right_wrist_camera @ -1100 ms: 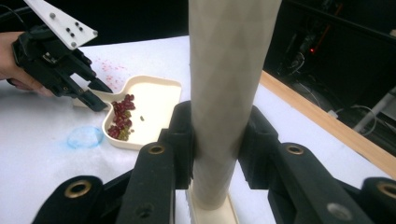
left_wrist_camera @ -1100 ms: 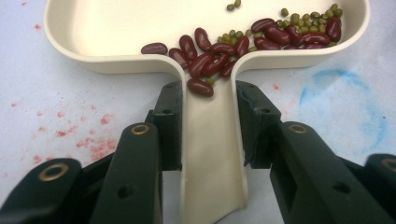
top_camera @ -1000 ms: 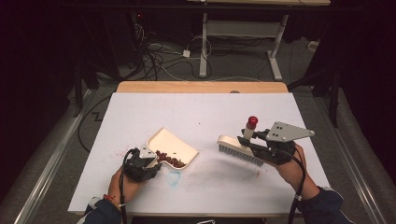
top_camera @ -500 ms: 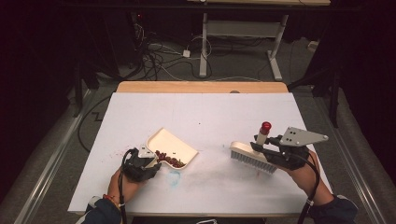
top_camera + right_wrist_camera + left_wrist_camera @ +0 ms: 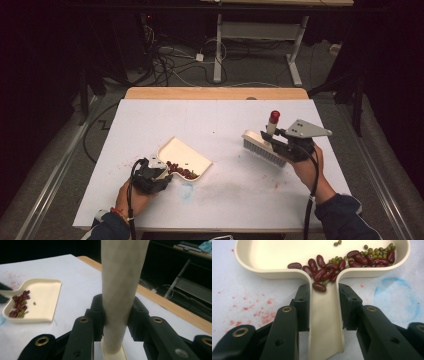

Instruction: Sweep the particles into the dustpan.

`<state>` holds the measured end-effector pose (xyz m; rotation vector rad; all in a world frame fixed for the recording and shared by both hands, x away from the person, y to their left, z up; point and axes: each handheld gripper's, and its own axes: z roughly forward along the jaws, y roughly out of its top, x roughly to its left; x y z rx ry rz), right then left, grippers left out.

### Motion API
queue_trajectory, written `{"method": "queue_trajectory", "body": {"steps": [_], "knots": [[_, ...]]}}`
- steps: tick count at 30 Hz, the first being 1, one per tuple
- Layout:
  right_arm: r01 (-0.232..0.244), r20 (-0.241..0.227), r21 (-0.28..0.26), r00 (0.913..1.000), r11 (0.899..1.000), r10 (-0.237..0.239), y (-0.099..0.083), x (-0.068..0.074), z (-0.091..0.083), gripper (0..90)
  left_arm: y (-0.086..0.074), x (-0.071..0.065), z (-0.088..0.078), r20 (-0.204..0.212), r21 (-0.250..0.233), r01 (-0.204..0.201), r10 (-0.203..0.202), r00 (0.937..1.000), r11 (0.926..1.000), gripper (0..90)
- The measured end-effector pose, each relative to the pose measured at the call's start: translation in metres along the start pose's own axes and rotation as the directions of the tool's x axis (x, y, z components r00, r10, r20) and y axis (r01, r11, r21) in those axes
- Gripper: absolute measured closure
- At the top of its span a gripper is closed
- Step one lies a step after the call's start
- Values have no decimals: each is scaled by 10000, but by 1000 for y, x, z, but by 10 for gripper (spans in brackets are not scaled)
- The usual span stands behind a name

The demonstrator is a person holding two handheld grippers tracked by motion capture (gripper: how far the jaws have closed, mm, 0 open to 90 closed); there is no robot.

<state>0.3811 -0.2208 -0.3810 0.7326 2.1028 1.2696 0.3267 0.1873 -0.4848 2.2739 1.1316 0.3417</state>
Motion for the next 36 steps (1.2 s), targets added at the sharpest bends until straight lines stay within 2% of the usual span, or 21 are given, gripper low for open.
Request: {"method": "queue_trajectory", "body": {"steps": [5,11,15,16,18,21,28,30,36], "knots": [[126,255,-97,9996,9999,-124,16,3,43,701,0,0,0,13,-8,2,-2,10000,10000,632],[298,727,214,9969,9993,-313,31,9,100,701,1,0,0,29,9,13,-13,10000,10000,632],[496,1070,405,9928,9979,-537,34,16,122,701,2,1,0,27,61,-39,39,10000,10000,633],[520,1022,378,9932,9979,-556,34,18,125,701,2,0,0,22,71,-53,53,10000,10000,633],[546,1031,393,9930,9977,-584,36,21,129,701,2,0,0,13,74,-69,69,10000,9999,633],[612,809,424,9946,9972,-645,37,27,130,701,1,0,0,-10,25,-33,33,10000,10000,632],[360,-35,222,9993,9991,-359,37,40,122,701,2,0,0,15,70,-75,75,10000,9999,632],[474,-93,212,9988,9987,-472,36,45,122,699,2,0,0,25,62,-66,66,10000,10000,632],[429,-404,185,9983,9989,-421,34,60,118,692,2,0,0,33,58,-69,69,10000,10000,632]]}}
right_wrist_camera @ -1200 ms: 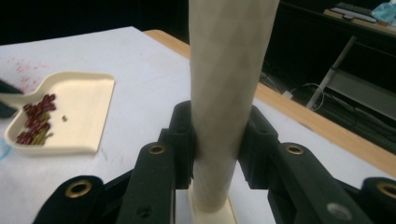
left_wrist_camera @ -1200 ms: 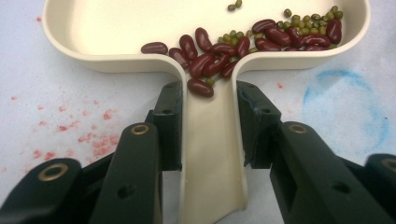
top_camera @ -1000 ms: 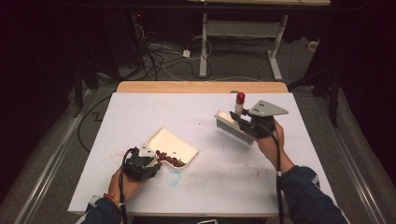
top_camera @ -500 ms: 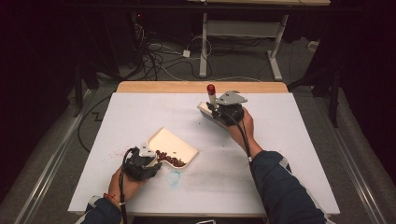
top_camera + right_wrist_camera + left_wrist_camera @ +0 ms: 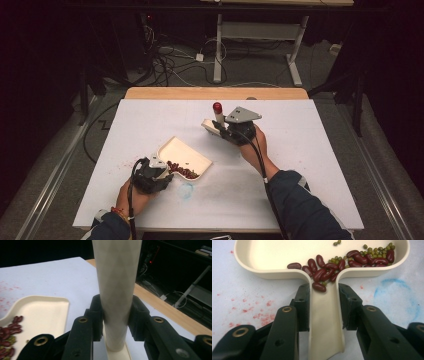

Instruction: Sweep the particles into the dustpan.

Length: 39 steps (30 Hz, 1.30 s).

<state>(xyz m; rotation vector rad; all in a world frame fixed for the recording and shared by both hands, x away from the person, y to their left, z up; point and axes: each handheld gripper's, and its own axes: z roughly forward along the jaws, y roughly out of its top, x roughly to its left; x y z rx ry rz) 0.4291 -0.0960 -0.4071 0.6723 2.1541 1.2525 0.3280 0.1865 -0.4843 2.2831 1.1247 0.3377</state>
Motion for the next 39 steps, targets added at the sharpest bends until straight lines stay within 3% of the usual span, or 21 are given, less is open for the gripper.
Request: {"method": "queue_trajectory", "body": {"steps": [4,8,12,16,21,25,28,36,39], "knots": [[-10,-16,45,10000,10000,10,1,17,-5,692,1,-1,0,-36,-2,30,-30,10000,10000,632],[-106,-361,-96,9993,9999,102,3,36,-11,693,1,-1,0,-41,17,33,-33,10000,10000,632],[-148,-1084,-412,9941,9990,103,7,49,-19,702,1,-1,0,-55,16,32,-32,10000,10000,632],[-64,-1332,-959,9911,9954,-64,15,54,-31,702,1,-1,1,-38,24,36,-36,10000,10000,632],[-17,-969,-1281,9952,9918,-108,18,46,-41,702,1,-1,1,-36,-1,54,-54,10000,10000,632],[58,-707,-999,9974,9950,-129,10,41,-35,701,1,-1,1,-42,12,40,-40,10000,10000,633],[-9,-858,-829,9963,9966,-63,3,42,-24,702,1,-1,0,-36,18,50,-50,10000,10000,632],[668,-1144,-884,9905,9938,-767,7,74,-22,702,1,-2,1,-44,-54,340,-340,9994,9994,632],[708,-1581,-853,9839,9938,-836,9,86,-22,702,2,-3,0,-60,-32,315,-315,9995,9995,632]]}}
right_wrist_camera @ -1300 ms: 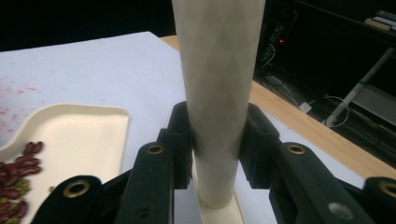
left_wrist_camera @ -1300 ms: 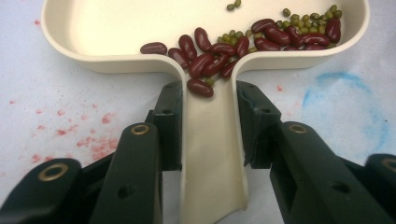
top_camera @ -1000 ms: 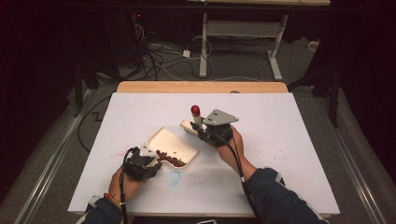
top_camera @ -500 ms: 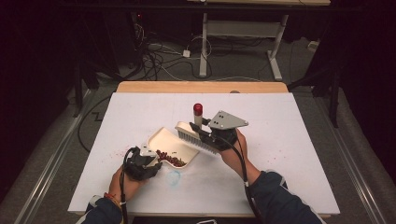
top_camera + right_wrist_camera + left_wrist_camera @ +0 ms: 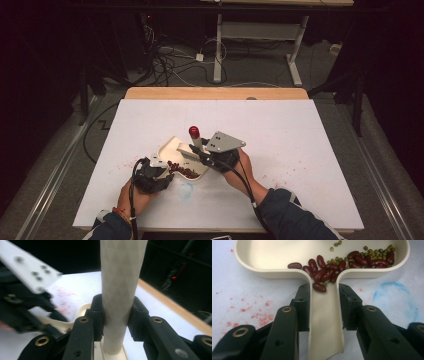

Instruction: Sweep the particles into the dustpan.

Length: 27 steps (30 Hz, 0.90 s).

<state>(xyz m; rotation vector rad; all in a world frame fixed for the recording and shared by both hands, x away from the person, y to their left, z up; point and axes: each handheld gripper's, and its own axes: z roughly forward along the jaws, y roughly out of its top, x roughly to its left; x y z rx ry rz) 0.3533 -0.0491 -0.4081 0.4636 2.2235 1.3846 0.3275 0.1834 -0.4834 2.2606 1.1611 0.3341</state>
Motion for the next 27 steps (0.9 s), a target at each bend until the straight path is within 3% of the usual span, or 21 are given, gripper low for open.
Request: {"method": "queue_trajectory", "body": {"steps": [3,6,11,19,27], "knots": [[374,-81,71,9993,9993,-373,2,11,0,701,0,0,0,-13,14,-55,55,10000,10000,632],[241,-306,-10,9992,9997,-241,4,11,-1,702,-1,-1,0,-4,-13,-29,29,10000,10000,632],[169,-270,-149,9995,9997,-173,8,12,-7,702,-1,1,0,8,21,-86,86,10000,10000,632],[74,-346,-614,9994,9981,-96,17,0,-33,701,-1,0,0,-14,22,-100,100,9999,9999,632],[-32,-480,-537,9988,9986,7,16,-22,-72,701,2,2,-3,86,-32,46,-46,10000,10000,633]]}}
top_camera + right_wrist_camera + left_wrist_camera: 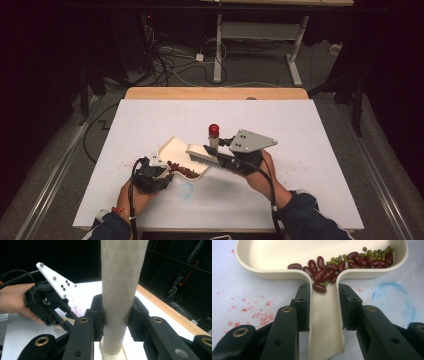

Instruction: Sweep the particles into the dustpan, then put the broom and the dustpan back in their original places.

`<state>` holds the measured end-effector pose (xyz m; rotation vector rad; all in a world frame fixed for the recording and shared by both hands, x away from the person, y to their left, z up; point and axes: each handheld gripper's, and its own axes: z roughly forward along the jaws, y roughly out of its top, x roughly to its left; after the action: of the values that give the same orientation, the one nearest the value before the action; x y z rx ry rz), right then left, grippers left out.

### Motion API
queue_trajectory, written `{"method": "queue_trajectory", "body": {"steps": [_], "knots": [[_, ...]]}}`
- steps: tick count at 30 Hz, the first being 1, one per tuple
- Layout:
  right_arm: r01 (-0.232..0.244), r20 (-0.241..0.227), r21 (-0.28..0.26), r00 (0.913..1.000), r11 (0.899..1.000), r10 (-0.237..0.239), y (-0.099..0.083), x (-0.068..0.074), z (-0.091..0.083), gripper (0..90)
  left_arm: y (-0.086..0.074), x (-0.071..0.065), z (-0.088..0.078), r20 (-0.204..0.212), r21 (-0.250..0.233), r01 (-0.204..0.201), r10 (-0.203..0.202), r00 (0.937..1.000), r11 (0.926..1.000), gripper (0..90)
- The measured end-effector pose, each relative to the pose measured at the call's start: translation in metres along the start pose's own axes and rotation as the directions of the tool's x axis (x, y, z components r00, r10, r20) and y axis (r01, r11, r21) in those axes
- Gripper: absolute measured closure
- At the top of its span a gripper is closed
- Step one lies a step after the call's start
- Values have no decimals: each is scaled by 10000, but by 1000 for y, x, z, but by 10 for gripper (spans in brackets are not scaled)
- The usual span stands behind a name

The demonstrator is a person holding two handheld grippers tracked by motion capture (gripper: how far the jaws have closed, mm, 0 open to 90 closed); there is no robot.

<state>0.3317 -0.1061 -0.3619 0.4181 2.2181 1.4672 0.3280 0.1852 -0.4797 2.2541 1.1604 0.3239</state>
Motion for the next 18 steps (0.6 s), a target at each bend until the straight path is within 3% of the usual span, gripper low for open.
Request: {"method": "queue_trajectory", "body": {"steps": [5,10,18], "knots": [[-103,99,101,9999,9999,102,-5,-15,-31,701,1,-1,-2,-77,7,-133,133,9999,9999,634],[-141,320,608,9994,9980,121,-18,-31,-64,701,1,1,-2,5,-45,-24,24,10000,10000,634],[-1171,704,871,9913,9893,1111,-39,-56,-121,699,-2,6,-4,-98,-107,259,-260,9996,9996,634]]}}
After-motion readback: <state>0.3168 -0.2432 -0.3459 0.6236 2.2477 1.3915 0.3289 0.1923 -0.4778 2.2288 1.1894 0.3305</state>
